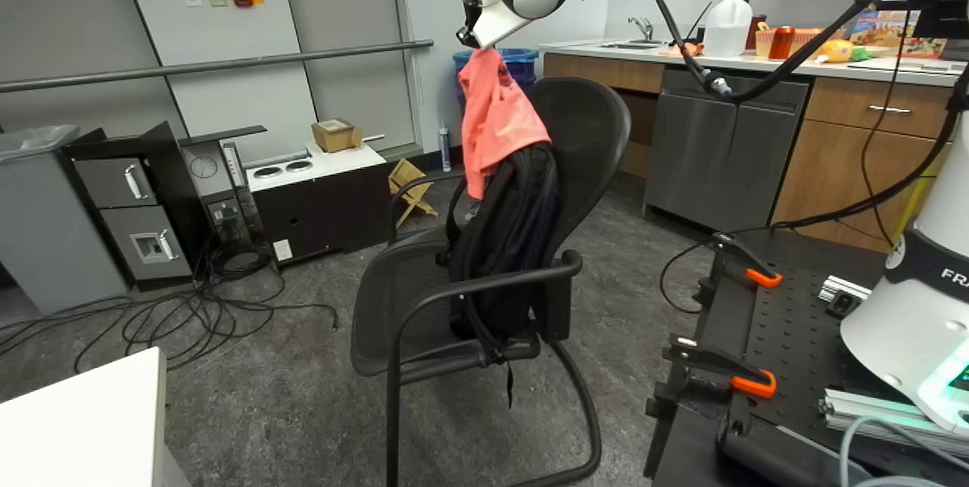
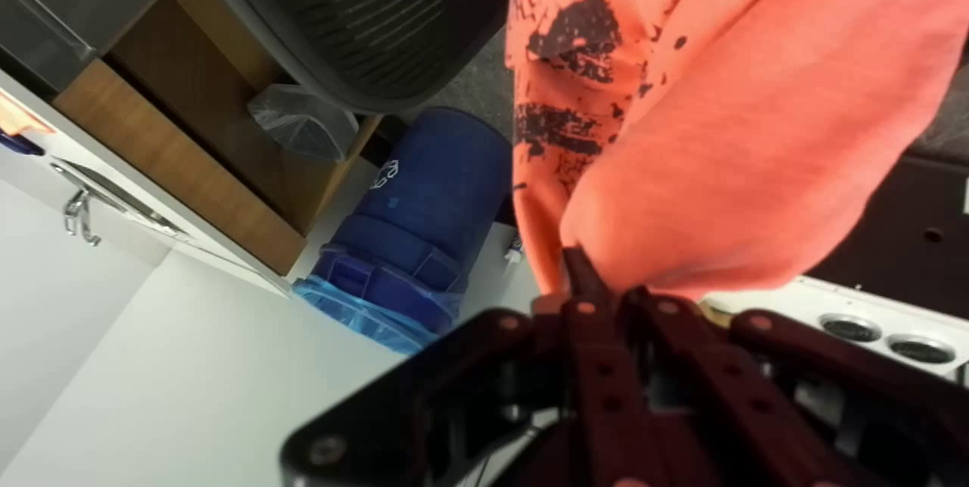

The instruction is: Hang the cloth on the chair

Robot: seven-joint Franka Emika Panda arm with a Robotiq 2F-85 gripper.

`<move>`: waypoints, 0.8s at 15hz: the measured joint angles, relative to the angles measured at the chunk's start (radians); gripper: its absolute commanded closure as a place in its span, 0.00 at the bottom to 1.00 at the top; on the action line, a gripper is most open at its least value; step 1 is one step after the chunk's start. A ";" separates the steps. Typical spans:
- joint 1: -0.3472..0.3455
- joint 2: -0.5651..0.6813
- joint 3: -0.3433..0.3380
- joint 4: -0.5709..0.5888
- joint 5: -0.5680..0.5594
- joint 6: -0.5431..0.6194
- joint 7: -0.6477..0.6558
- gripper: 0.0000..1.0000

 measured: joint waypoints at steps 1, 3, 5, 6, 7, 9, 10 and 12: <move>-0.015 -0.007 0.005 0.014 -0.014 -0.009 0.033 0.98; -0.048 -0.020 0.020 0.044 -0.034 -0.038 0.084 0.98; -0.079 -0.035 0.039 0.071 -0.050 -0.072 0.117 0.98; -0.094 -0.043 0.050 0.085 -0.060 -0.090 0.130 0.98; -0.107 -0.051 0.060 0.098 -0.070 -0.106 0.142 0.98; -0.133 -0.068 0.085 0.121 -0.080 -0.140 0.150 0.98; -0.145 -0.077 0.097 0.131 -0.082 -0.157 0.150 0.98; -0.167 -0.095 0.121 0.151 -0.082 -0.190 0.149 0.98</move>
